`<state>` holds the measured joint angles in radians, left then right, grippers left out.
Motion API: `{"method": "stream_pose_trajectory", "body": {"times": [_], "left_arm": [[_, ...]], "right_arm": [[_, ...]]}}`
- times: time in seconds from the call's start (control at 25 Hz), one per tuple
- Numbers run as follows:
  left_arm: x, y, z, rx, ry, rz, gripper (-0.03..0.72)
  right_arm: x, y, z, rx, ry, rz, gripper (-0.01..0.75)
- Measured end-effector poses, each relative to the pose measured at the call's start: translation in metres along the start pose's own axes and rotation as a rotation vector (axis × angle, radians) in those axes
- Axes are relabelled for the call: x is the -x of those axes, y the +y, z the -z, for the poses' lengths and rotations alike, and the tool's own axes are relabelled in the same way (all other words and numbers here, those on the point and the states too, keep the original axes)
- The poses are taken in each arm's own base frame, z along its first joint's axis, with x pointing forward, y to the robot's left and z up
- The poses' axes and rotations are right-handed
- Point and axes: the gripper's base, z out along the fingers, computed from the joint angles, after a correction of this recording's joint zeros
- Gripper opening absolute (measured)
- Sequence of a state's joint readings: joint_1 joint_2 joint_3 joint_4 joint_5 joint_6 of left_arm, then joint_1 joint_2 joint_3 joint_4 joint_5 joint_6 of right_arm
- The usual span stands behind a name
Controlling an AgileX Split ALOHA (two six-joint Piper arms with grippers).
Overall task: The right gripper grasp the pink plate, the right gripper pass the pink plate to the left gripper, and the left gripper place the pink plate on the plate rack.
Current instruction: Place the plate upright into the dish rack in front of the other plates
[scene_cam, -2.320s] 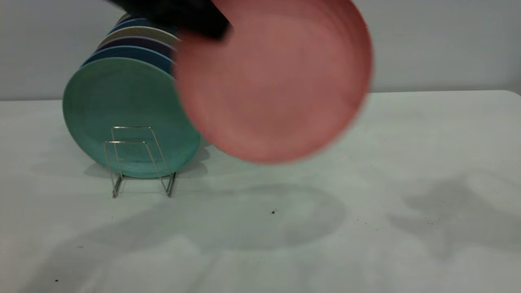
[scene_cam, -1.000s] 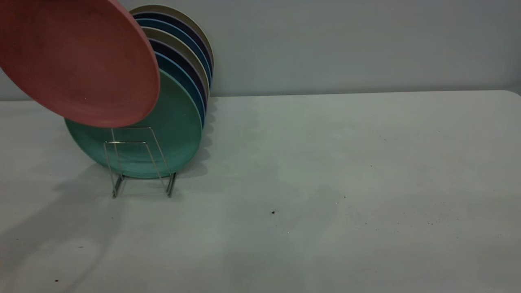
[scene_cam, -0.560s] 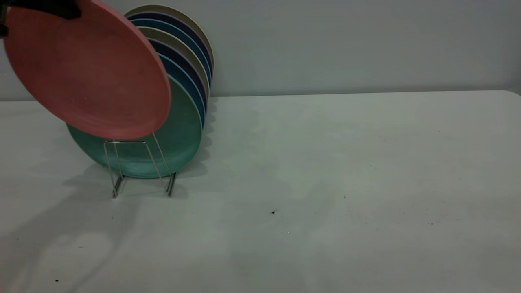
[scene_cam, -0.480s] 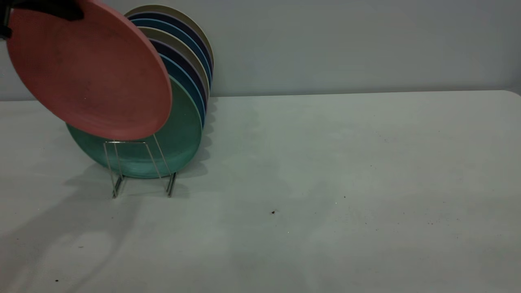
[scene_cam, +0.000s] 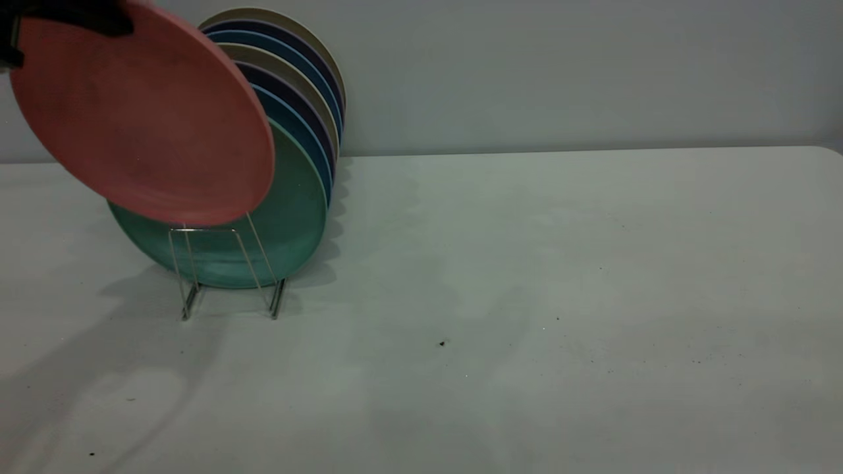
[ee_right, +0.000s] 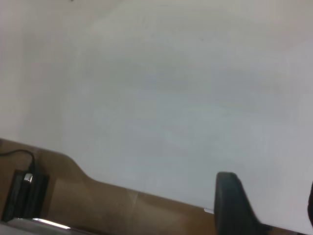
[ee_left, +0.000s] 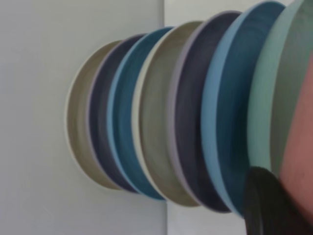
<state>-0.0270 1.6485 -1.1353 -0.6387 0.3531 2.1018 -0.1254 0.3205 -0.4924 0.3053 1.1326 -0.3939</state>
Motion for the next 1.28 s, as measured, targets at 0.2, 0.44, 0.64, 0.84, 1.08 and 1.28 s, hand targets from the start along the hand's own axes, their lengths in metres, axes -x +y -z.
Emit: {"method": "stream_pose_trajectory", "body": {"times": [0.2,0.44,0.64,0.84,1.08,1.28], "left_arm": [[-0.004,-0.006,-0.013,-0.037,-0.001,0.015,0.062],[-0.006,-0.010,-0.023,-0.061,-0.004,0.033,0.065],[-0.010,-0.015,-0.035,-0.088,0.001,0.046,0.077],[-0.012,-0.020,-0.043,-0.109,-0.005,0.073,0.121],[-0.011,-0.020,-0.045,-0.109,-0.024,0.114,0.233],[-0.011,-0.019,-0.045,-0.101,-0.022,0.120,0.314]], "right_arm": [[0.000,0.000,0.000,0.000,0.000,0.000,0.388],[0.000,0.000,0.000,0.000,0.000,0.000,0.388],[0.000,0.000,0.000,0.000,0.000,0.000,0.388],[0.000,0.000,0.000,0.000,0.000,0.000,0.388],[0.000,0.000,0.000,0.000,0.000,0.000,0.388],[0.000,0.000,0.000,0.000,0.000,0.000,0.388]]}}
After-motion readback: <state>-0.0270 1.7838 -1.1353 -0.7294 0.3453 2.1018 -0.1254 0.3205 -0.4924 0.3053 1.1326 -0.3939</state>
